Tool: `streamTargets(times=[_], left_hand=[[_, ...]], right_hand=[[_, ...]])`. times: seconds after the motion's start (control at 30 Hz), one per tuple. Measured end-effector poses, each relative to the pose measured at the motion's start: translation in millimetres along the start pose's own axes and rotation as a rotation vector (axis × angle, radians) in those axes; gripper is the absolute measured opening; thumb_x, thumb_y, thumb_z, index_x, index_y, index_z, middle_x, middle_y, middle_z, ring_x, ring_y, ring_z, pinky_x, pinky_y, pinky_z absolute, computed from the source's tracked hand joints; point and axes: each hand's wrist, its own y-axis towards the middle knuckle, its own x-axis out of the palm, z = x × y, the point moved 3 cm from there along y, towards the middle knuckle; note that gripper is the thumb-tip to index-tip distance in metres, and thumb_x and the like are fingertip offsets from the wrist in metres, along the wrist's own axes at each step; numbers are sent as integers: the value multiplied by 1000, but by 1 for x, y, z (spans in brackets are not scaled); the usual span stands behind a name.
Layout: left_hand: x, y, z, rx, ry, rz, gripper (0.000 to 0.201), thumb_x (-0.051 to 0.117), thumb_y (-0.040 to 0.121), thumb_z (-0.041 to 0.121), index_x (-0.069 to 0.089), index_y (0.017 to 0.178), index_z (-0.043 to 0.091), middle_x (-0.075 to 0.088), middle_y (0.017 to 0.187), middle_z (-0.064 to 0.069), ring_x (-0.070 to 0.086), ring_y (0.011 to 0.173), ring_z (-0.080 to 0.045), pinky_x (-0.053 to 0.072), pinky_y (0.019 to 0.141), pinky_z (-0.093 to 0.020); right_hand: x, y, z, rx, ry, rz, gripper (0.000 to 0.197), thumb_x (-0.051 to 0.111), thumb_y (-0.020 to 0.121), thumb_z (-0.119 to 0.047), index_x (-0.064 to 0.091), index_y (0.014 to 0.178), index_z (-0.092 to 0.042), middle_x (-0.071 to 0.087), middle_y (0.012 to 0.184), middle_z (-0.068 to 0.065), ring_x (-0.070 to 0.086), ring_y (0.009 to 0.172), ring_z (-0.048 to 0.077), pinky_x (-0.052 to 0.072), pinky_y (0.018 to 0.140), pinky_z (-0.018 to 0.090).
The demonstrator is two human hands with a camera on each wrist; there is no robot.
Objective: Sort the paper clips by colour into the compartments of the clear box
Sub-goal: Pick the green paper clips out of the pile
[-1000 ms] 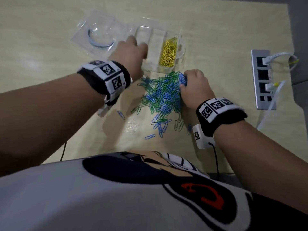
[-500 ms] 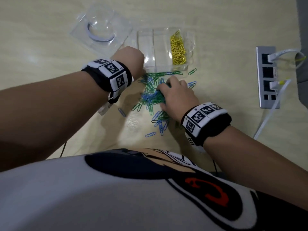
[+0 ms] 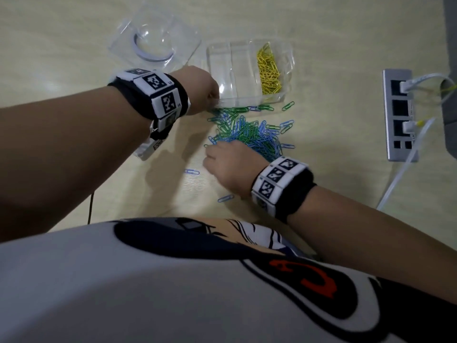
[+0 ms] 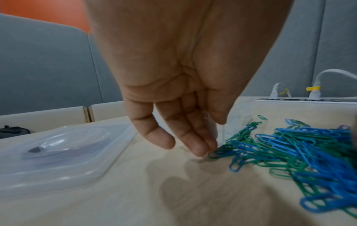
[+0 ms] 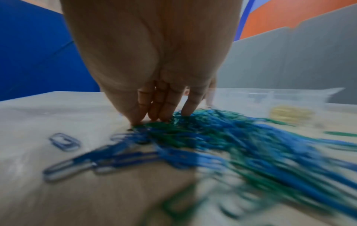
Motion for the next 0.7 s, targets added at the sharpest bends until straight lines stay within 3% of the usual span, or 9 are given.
streamTargets(times=[0.13, 0.23, 0.33, 0.43, 0.57, 0.63, 0.7], left_hand=[[2, -5, 6, 46, 12, 12, 26, 50, 97, 30, 68, 109, 15, 67, 103, -8, 53, 90, -27, 37, 75, -29], [5, -10, 14, 68, 16, 10, 26, 49, 98, 29, 68, 108, 15, 67, 99, -8, 53, 89, -26, 37, 73, -29], [11, -12, 22, 75, 15, -23, 26, 48, 98, 28, 69, 104, 13, 64, 86, -2, 53, 82, -24, 40, 72, -28], [15, -16, 27, 74, 37, -34, 28, 47, 97, 26, 69, 100, 10, 67, 88, -7, 56, 82, -27, 40, 68, -29], [17, -21, 36, 56, 43, -7, 30, 42, 98, 23, 68, 100, 8, 67, 92, -11, 55, 84, -29, 36, 67, -29], [18, -23, 37, 41, 25, 19, 31, 41, 99, 24, 67, 109, 10, 67, 101, -12, 58, 95, -31, 41, 71, -32], [19, -24, 35, 13, -64, 59, 31, 44, 98, 26, 59, 123, 17, 66, 111, -11, 57, 107, -31, 45, 84, -36]], right_hand=[[0, -23, 37, 163, 1, -39, 16, 56, 85, -13, 62, 100, -14, 56, 103, 5, 53, 99, 27, 41, 82, 38], [-2, -36, 52, 261, 70, 87, 7, 61, 82, -18, 66, 84, -13, 59, 87, 6, 58, 83, 31, 45, 72, 38], [0, -44, 70, 486, 223, 189, 15, 52, 90, -22, 63, 96, -15, 55, 100, 7, 52, 96, 30, 44, 80, 38], [-1, -51, 87, 751, 346, 382, 22, 53, 93, -26, 59, 110, -13, 50, 113, 10, 46, 107, 28, 41, 86, 37], [6, -46, 87, 734, 286, 251, 41, 61, 88, -41, 57, 119, -14, 50, 116, 10, 47, 109, 30, 42, 87, 39], [6, -44, 87, 705, 266, 255, 30, 59, 90, -34, 59, 113, -15, 52, 112, 9, 49, 106, 30, 41, 85, 38], [4, -45, 90, 713, 267, 260, 19, 55, 92, -28, 62, 106, -16, 56, 108, 9, 52, 102, 31, 42, 82, 38]])
